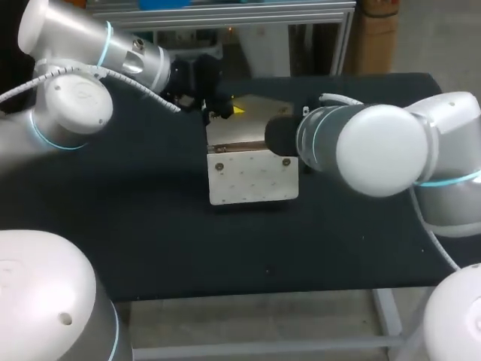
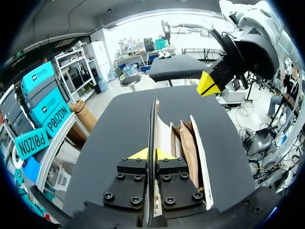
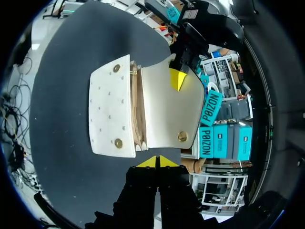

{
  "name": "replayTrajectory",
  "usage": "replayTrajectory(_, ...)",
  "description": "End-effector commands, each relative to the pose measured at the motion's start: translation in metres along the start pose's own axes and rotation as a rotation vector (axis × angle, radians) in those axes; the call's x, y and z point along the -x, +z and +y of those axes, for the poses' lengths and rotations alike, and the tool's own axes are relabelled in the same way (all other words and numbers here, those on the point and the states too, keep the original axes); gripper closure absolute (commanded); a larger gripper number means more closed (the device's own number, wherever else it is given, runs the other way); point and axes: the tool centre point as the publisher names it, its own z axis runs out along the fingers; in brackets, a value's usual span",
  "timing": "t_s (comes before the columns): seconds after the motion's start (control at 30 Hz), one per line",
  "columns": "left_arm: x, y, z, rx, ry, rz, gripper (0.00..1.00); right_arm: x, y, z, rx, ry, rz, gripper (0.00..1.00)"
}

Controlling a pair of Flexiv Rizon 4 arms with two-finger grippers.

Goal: Pick up the bag, open it, inspect its contents, close it, and place it on the opposite side

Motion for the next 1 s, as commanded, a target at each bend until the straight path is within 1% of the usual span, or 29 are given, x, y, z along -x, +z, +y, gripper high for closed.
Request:
replayTrajectory(0.03,0.011,0.013,0.007,0.015,-0.008,0.057,1.0,-0.01,-0.011,-0.006,0.003,-0.005,-0.024,1.0)
replayTrajectory(0.23,0.013,0.029,0.022,0.022,0.012,0.064,1.0,-0.02,-0.009,-0.005,-0.001,-0.01,-0.008,1.0)
replayTrajectory(0.33,0.015,0.034,0.027,0.021,0.028,0.047,1.0,-0.024,-0.008,-0.005,0.001,-0.011,-0.002,1.0)
replayTrajectory(0.37,0.016,0.036,0.03,0.03,0.031,0.023,1.0,-0.026,-0.007,-0.005,0.002,-0.013,0.001,1.0)
replayTrajectory(0.43,0.016,0.038,0.033,0.013,0.045,0.014,1.0,-0.029,-0.005,-0.006,0.001,-0.015,0.008,1.0)
replayTrajectory(0.47,0.016,0.039,0.035,0.026,0.052,-0.012,1.0,-0.03,-0.003,-0.006,0.002,-0.017,0.016,1.0)
replayTrajectory(0.5,0.016,0.04,0.036,0.014,0.063,-0.012,1.0,-0.032,-0.002,-0.006,0.003,-0.017,0.021,1.0)
replayTrajectory(0.77,0.013,0.05,0.047,0.037,0.125,-0.116,1.0,-0.049,0.016,-0.003,0.024,-0.027,0.084,1.0)
replayTrajectory(1.0,0.009,0.058,0.058,0.036,0.156,-0.151,1.0,-0.066,0.035,-0.001,0.053,-0.025,0.147,1.0)
